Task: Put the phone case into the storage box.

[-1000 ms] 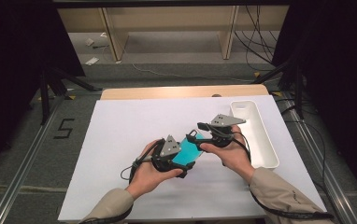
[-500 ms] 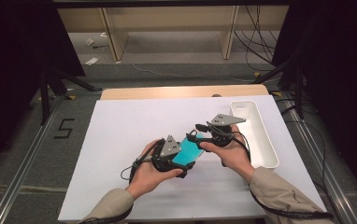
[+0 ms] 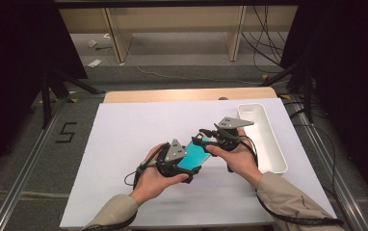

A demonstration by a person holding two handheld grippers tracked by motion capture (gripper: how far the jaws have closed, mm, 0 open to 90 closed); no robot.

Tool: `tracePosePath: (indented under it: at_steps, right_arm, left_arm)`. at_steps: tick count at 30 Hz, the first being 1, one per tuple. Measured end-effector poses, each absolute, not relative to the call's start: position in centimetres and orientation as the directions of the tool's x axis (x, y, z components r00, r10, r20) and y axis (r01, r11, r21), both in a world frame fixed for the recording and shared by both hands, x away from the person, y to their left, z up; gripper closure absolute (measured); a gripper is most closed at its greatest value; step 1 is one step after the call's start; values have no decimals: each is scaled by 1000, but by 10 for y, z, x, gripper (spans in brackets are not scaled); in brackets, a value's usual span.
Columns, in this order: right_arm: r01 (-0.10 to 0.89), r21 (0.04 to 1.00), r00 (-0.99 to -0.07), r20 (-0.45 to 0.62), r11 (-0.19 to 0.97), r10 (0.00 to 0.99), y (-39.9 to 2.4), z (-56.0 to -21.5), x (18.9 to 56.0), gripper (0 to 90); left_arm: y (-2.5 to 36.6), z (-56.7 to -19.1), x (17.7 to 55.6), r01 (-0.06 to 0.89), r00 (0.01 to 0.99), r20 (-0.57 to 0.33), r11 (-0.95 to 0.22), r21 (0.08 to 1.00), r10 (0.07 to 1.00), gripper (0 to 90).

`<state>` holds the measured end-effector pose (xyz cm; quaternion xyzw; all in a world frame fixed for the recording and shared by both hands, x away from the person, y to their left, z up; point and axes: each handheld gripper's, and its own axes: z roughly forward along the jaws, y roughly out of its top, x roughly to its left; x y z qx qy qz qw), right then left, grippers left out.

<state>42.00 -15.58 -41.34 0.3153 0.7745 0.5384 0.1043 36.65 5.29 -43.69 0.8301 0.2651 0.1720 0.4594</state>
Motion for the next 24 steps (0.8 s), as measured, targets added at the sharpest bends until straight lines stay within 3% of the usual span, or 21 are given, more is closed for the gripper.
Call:
tracePosePath:
  at_steps: [24]
  right_arm:
    - [460, 880, -746, 312, 116, 588, -157, -407, 421, 699]
  left_arm:
    - [50, -436, 366, 255, 795, 77, -446, 858, 602, 167]
